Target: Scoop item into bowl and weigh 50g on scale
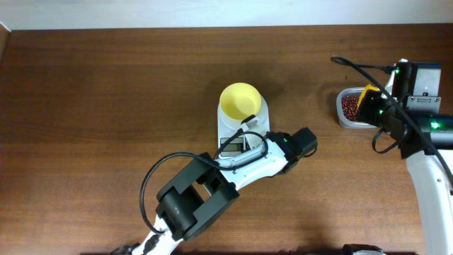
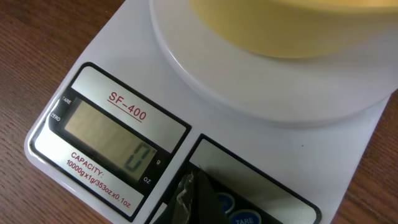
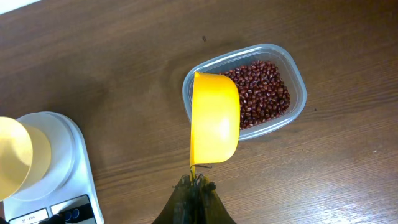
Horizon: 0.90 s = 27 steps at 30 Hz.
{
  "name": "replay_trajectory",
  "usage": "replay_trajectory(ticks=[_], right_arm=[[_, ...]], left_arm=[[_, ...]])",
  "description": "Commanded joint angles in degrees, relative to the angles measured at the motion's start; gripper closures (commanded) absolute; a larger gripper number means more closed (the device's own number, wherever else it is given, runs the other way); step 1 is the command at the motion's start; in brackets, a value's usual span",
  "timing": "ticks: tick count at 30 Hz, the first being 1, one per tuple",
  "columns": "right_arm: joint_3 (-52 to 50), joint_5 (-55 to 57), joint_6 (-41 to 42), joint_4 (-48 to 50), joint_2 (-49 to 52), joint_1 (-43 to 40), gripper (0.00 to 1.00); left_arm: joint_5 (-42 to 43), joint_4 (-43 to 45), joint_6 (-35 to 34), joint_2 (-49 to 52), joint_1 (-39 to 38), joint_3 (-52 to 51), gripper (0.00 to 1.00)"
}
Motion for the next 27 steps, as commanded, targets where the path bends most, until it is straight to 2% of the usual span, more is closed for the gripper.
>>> replay_trajectory(ticks=[1, 27], right_arm=[[1.18, -0.28, 0.09, 0.2, 0.35, -0.39, 0.96], [1.18, -0.28, 0.07, -0.02, 0.35, -0.37, 0.96]], left_arm=[[1.55, 0.02, -0.74, 1.29, 1.27, -0.39, 1.0], [3.69, -0.37, -0.7, 1.29, -0.13, -0.39, 1.0]])
